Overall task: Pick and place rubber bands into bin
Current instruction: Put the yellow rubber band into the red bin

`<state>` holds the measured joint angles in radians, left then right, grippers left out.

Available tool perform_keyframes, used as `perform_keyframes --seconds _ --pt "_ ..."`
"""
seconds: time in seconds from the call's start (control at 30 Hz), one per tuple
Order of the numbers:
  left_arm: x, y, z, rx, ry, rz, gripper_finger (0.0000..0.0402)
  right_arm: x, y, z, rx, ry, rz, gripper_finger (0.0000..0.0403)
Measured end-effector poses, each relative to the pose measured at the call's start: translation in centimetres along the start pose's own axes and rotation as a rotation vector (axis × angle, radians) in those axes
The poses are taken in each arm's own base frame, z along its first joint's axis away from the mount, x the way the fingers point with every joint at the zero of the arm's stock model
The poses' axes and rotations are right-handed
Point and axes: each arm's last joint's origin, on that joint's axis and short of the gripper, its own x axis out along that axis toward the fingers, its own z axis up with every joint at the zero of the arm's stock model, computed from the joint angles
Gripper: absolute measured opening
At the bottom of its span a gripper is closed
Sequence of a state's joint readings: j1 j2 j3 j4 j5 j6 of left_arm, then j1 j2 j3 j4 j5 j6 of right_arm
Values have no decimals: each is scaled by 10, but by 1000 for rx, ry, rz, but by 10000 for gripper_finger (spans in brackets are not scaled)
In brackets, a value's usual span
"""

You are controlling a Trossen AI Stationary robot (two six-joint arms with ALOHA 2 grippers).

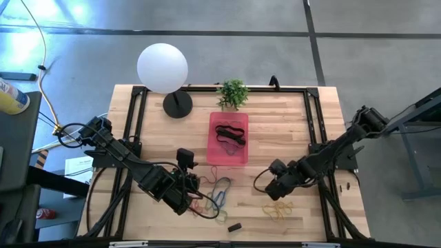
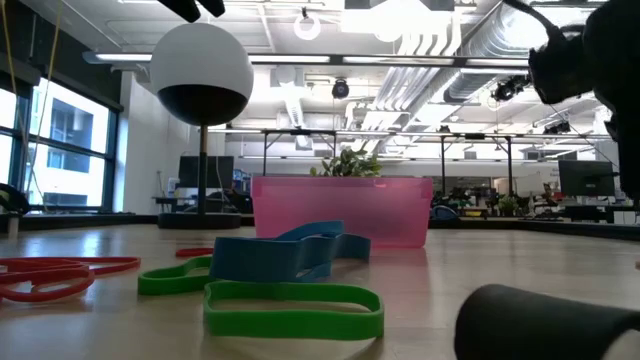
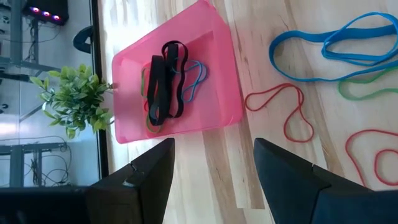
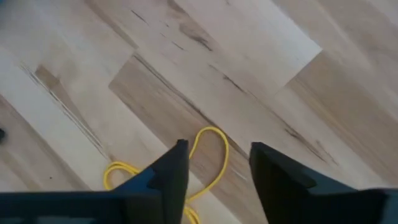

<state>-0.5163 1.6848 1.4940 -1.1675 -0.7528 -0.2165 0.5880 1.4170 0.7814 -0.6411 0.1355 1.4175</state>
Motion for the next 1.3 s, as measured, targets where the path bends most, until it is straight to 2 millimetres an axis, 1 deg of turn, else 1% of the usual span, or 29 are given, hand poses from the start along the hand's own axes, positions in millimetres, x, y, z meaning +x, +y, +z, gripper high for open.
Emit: perform_keyframes --seconds 0.1,0.2,0.37,0.67,0.8,1.0,1.1,1.3 --pt "0 0 0 0 0 0 209 9 -4 -3 49 29 37 193" --pt "0 0 0 0 0 0 209 16 -5 -5 95 54 47 212" --pt "0 0 0 2 1 0 209 28 -2 -7 149 96 -2 224" --pt "0 0 0 3 1 0 209 47 20 -7 139 111 -62 203" --pt "0 0 0 3 1 0 209 57 25 -8 134 136 -126 196" --pt "0 0 0 3 1 0 209 62 33 -7 80 155 -217 185" --pt "0 0 0 3 2 0 209 63 33 -8 71 167 -246 176" --pt "0 0 0 4 1 0 209 61 25 -11 75 230 -332 144"
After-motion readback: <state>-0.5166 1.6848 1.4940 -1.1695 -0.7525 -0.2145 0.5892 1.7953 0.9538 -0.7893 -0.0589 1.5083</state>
